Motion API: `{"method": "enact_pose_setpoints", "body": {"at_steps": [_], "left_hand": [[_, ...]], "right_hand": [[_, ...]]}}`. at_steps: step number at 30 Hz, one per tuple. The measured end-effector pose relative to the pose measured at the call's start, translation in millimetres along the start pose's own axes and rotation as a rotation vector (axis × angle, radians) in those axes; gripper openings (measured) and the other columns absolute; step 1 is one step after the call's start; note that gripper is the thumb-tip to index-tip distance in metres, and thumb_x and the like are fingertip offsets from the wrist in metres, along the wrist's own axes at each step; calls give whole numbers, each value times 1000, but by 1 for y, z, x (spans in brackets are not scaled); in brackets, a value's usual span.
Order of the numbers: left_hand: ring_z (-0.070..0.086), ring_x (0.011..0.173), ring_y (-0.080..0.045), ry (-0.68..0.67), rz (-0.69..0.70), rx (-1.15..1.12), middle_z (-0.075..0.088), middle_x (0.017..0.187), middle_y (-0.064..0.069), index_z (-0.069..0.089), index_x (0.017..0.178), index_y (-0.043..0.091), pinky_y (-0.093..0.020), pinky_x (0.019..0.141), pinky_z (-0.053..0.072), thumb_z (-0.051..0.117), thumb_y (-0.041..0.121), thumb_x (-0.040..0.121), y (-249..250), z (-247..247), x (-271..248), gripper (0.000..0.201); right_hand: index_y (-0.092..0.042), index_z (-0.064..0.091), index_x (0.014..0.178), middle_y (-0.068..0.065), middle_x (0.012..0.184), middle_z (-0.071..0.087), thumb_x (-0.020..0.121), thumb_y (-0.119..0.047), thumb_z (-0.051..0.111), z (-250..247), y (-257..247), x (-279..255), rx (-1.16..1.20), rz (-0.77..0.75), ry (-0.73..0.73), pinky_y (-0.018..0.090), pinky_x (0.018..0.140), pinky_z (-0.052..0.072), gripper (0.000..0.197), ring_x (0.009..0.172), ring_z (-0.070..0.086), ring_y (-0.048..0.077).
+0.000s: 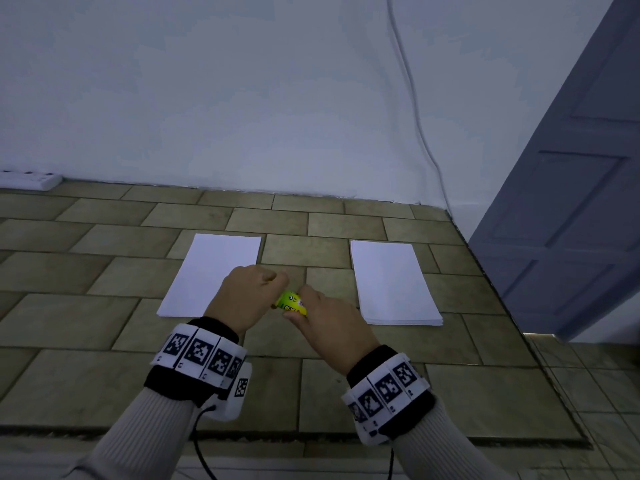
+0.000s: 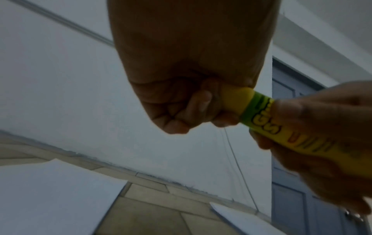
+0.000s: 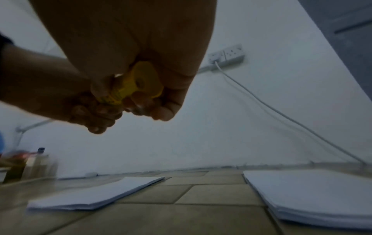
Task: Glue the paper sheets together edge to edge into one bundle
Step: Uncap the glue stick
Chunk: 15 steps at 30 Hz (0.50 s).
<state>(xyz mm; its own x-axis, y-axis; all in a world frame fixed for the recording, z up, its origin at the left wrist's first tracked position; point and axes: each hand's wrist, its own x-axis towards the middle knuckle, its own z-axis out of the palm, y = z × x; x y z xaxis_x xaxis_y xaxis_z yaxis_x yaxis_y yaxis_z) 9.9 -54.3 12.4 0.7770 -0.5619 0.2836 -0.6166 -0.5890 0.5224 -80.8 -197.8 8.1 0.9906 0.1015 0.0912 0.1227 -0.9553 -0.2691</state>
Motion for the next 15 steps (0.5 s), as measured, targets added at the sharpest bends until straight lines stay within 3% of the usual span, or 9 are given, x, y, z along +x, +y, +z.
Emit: {"method": "enact_pose_setpoints", "body": {"at_steps": [2, 4, 7, 9, 11, 13, 15], "left_hand": [[22, 41, -6, -104, 56, 5, 33, 43, 4, 44, 57, 10, -19, 43, 6, 33, 24, 81, 1, -7, -2, 30], [23, 40, -8, -116, 134, 2, 35, 42, 2, 44, 57, 11, -14, 46, 6, 37, 18, 82, -2, -5, -3, 27], [27, 38, -11, -2, 183, -103, 30, 41, 7, 36, 50, 14, -17, 43, 17, 39, 25, 89, -5, 0, -3, 41], [35, 39, -15, 88, 210, -129, 39, 42, 1, 45, 48, 7, -19, 45, 22, 40, 29, 92, -10, 2, -4, 49], [37, 41, -17, 92, 228, -126, 40, 43, 0, 47, 49, 6, -21, 46, 23, 40, 29, 92, -11, 0, -4, 50], [37, 43, -19, 100, 211, -113, 36, 43, 4, 41, 48, 11, -24, 46, 23, 37, 39, 90, -7, -1, -3, 50], [34, 44, -15, 22, 58, -90, 34, 43, 3, 37, 49, 14, -30, 48, 25, 32, 53, 83, -3, 2, -3, 53]], "right_hand": [[-8, 47, 115, 13, 103, 63, 99, -47, 38, -4, 4, -1, 122, -14, -20, 34, 63, 33, 42, 88, 60, 30], [-7, 48, 106, 14, 91, 63, 99, -44, 41, -6, 7, -2, 248, -42, -44, 36, 61, 33, 38, 80, 59, 29], [-11, 48, 94, 8, 77, 57, 99, -42, 43, -4, 10, -4, 460, -39, -126, 35, 60, 38, 32, 66, 53, 20], [-9, 50, 91, 2, 71, 54, 99, -40, 45, -3, 11, -5, 704, 14, -205, 31, 57, 38, 32, 58, 48, 13], [-6, 51, 93, -3, 67, 51, 100, -38, 45, -2, 10, -5, 873, 71, -259, 28, 54, 37, 33, 55, 45, 11], [-5, 53, 96, 3, 70, 55, 100, -39, 43, -2, 9, -5, 783, 48, -200, 30, 56, 37, 35, 58, 50, 17], [-7, 53, 106, 12, 85, 62, 100, -42, 41, -1, 7, -6, 477, -5, -106, 34, 60, 35, 38, 74, 58, 27]]}}
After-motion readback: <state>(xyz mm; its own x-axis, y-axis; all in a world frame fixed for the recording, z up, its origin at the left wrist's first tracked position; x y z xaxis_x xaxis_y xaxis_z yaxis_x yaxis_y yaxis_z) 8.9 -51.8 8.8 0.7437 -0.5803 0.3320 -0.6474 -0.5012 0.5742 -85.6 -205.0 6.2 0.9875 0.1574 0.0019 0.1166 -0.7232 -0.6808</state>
